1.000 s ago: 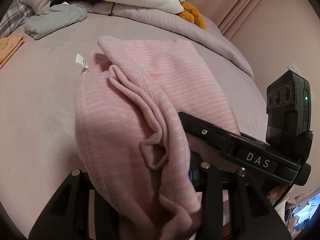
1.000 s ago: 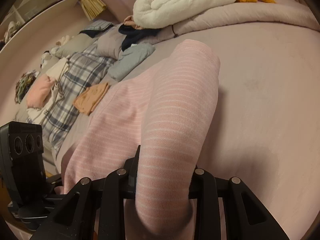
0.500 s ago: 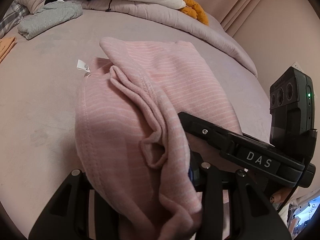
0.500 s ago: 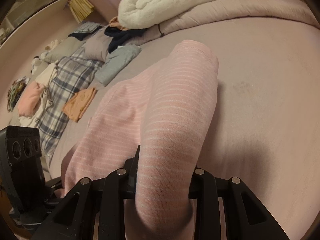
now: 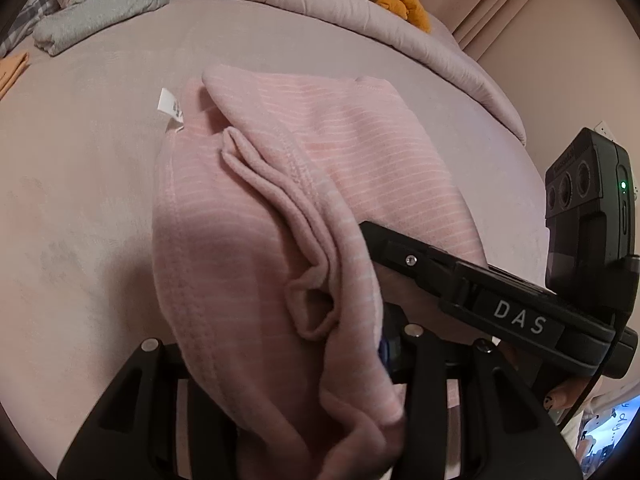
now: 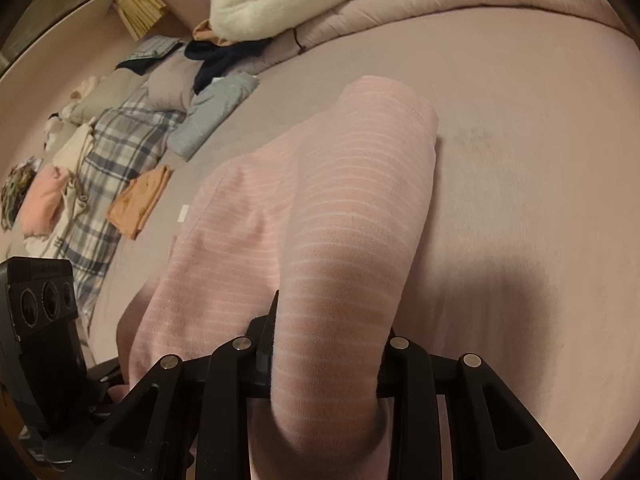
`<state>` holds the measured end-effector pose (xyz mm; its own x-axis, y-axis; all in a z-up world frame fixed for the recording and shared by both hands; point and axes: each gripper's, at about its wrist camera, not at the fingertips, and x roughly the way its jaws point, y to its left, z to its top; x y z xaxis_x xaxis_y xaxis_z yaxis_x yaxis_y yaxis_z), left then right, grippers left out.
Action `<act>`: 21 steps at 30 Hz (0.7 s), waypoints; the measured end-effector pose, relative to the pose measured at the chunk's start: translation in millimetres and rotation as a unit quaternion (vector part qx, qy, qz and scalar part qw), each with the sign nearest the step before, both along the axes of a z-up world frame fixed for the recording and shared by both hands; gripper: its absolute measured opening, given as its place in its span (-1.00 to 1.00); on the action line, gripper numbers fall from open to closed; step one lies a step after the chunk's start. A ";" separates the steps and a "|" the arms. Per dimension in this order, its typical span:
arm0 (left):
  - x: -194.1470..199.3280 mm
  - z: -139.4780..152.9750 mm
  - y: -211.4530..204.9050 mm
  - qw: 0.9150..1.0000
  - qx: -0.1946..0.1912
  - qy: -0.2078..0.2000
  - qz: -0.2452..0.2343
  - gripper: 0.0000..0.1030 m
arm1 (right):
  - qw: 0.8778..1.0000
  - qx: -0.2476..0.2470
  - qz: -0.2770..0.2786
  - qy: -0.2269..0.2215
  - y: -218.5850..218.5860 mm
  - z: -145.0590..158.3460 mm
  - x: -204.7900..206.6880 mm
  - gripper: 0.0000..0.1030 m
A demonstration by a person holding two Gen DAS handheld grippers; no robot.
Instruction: Fold small clothes
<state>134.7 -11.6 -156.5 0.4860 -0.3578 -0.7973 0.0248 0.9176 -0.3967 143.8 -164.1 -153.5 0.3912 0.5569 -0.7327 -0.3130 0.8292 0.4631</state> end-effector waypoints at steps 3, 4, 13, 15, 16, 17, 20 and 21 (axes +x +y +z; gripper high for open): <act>3.5 -2.1 3.6 1.000 -0.008 0.009 0.005 -0.10 | 1.000 0.003 -0.003 0.001 -0.8 -1.8 -0.2 -0.35; 5.3 -2.7 4.5 1.000 -0.013 0.014 0.008 -0.10 | 1.000 0.003 -0.004 0.003 -1.3 -2.1 -0.1 -0.35; 5.5 -2.7 8.4 0.999 -0.021 0.031 0.027 0.13 | 1.000 0.010 -0.023 0.016 -6.9 -6.2 -0.8 -0.17; 4.0 -0.6 10.5 0.999 -0.025 0.033 0.029 0.17 | 0.999 0.008 -0.025 0.020 -7.7 -5.3 -1.3 -0.11; 1.7 0.0 11.3 0.999 -0.025 0.033 0.030 0.20 | 0.999 0.004 -0.025 0.022 -8.2 -4.3 -2.1 -0.06; -0.6 1.8 12.8 0.999 -0.023 0.033 0.034 0.26 | 0.999 0.001 -0.026 0.022 -8.5 -3.3 -2.8 -0.03; -7.0 9.1 15.8 0.999 -0.009 0.026 0.045 0.41 | 0.999 -0.016 -0.037 0.017 -10.3 1.2 -6.8 0.16; -9.3 12.6 16.6 0.999 -0.003 0.022 0.047 0.43 | 0.999 -0.023 -0.041 0.012 -11.4 4.1 -9.2 0.23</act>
<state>125.4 5.1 -143.9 0.4824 -0.3174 -0.8164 -0.0786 0.9126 -0.4013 134.6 -175.5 -149.4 0.4159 0.4894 -0.7665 -0.2323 0.8721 0.4308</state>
